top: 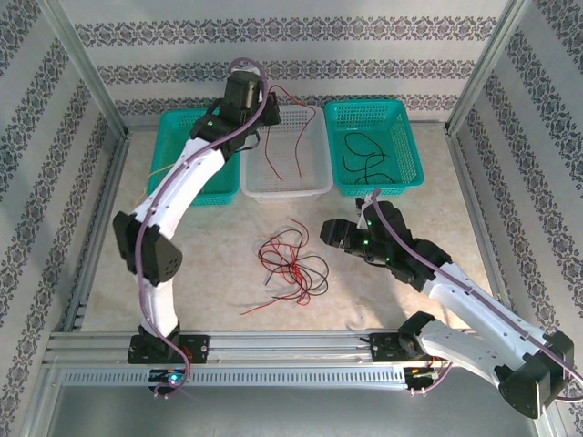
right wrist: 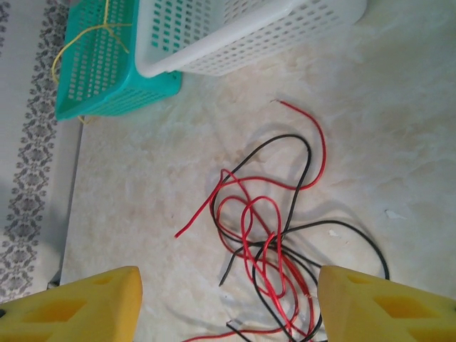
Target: Untangle the cables
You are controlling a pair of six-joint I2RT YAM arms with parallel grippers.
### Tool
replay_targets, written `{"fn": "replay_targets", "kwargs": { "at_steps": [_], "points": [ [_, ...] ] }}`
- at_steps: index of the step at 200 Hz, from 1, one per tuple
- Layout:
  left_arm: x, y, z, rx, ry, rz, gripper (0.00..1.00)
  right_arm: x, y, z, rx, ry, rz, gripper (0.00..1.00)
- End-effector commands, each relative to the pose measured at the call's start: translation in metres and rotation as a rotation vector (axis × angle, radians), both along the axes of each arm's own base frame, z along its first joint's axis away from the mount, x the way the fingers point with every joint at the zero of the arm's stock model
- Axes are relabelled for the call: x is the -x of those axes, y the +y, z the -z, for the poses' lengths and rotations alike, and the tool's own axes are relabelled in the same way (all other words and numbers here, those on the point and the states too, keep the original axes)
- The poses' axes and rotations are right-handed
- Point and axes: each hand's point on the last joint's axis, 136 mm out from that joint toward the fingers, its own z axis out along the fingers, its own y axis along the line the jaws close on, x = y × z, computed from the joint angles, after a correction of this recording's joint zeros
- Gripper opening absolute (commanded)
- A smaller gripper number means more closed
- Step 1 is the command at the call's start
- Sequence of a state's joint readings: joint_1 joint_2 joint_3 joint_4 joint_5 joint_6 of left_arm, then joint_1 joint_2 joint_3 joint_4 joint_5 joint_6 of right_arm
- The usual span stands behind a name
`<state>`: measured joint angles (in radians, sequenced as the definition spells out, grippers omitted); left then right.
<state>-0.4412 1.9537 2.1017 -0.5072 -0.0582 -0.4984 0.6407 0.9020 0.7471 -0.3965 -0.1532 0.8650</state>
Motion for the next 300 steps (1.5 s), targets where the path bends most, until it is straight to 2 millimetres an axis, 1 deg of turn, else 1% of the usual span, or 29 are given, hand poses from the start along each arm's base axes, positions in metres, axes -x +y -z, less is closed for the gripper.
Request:
{"fn": "replay_targets", "kwargs": {
  "at_steps": [1,6,17,28,36,48,60,62,69,73,89,90,96,105,106,118,119,123,140,154,169,177,202,228,253,271,288,300],
  "points": [
    [-0.012,0.005,0.030,-0.040,0.097,-0.030,0.02,0.008,-0.002,0.008,0.018,0.013,0.010,0.66],
    [-0.015,0.007,0.037,-0.046,0.117,-0.039,0.09,0.008,-0.003,0.010,0.022,0.015,0.011,0.66],
    [-0.021,0.012,0.050,-0.052,0.149,-0.056,0.30,0.010,-0.003,0.012,0.022,0.019,0.011,0.66],
    [-0.024,0.017,0.061,-0.049,0.172,-0.067,0.41,0.011,-0.001,0.011,0.019,0.020,0.004,0.66],
    [-0.024,0.018,0.065,-0.036,0.187,-0.062,0.47,0.010,0.000,0.011,0.021,0.018,-0.001,0.66],
    [-0.019,0.011,0.067,-0.009,0.197,-0.012,0.51,0.010,0.003,0.009,0.026,0.016,-0.015,0.66],
    [-0.011,0.003,0.062,0.014,0.176,0.044,0.54,0.009,0.006,0.006,0.036,0.009,-0.030,0.66],
    [-0.009,0.002,0.059,0.018,0.168,0.048,0.54,0.009,0.007,0.007,0.040,0.011,-0.033,0.66],
    [-0.004,0.003,0.058,0.030,0.158,0.061,0.56,0.008,0.010,0.006,0.047,0.008,-0.043,0.66],
    [0.001,0.003,0.052,0.040,0.143,0.069,0.57,0.008,0.012,0.006,0.051,0.007,-0.051,0.66],
    [0.022,0.008,0.040,0.043,0.093,0.093,0.61,0.008,0.023,0.004,0.066,0.001,-0.089,0.66],
    [0.022,0.010,0.043,0.040,0.095,0.092,0.61,0.008,0.024,0.004,0.068,0.000,-0.093,0.66],
    [0.033,0.017,0.037,0.035,0.072,0.084,0.64,0.008,0.030,0.004,0.076,-0.004,-0.117,0.66],
    [0.049,0.027,0.035,0.021,0.049,0.067,0.68,0.009,0.040,0.003,0.090,-0.012,-0.155,0.65],
    [0.050,0.029,0.032,0.021,0.038,0.064,0.69,0.010,0.041,0.003,0.092,-0.012,-0.159,0.65],
    [0.071,0.045,0.033,0.016,0.004,0.036,0.76,0.012,0.056,0.002,0.108,-0.021,-0.212,0.64],
    [0.072,0.045,0.036,0.014,0.006,0.035,0.76,0.013,0.057,0.003,0.110,-0.020,-0.217,0.64],
    [0.080,0.050,0.034,0.018,-0.012,0.026,0.79,0.013,0.062,0.003,0.113,-0.023,-0.233,0.64],
    [0.111,0.070,0.038,0.029,-0.046,-0.010,0.88,0.016,0.082,0.011,0.141,-0.008,-0.292,0.62],
    [0.131,0.085,0.041,0.024,-0.049,-0.035,0.91,0.012,0.093,0.021,0.165,0.013,-0.309,0.60],
    [0.149,0.092,0.045,0.019,-0.034,-0.025,0.91,0.007,0.101,0.037,0.193,0.042,-0.316,0.59],
    [0.157,0.096,0.047,0.021,-0.029,-0.027,0.91,0.004,0.105,0.042,0.206,0.052,-0.319,0.59],
    [0.175,0.094,0.054,0.041,-0.010,0.017,0.86,-0.004,0.115,0.058,0.255,0.092,-0.334,0.61],
    [0.182,0.086,0.065,0.084,0.007,0.058,0.82,-0.013,0.124,0.069,0.305,0.122,-0.344,0.61],
    [0.182,0.081,0.080,0.124,0.037,0.068,0.80,-0.022,0.125,0.082,0.373,0.134,-0.340,0.59],
    [0.182,0.077,0.089,0.138,0.059,0.079,0.78,-0.027,0.124,0.096,0.434,0.160,-0.342,0.54],
    [0.182,0.076,0.092,0.137,0.068,0.085,0.78,-0.031,0.126,0.104,0.473,0.182,-0.353,0.50],
    [0.183,0.076,0.094,0.132,0.069,0.089,0.78,-0.033,0.127,0.107,0.488,0.187,-0.353,0.47]
  ]
}}
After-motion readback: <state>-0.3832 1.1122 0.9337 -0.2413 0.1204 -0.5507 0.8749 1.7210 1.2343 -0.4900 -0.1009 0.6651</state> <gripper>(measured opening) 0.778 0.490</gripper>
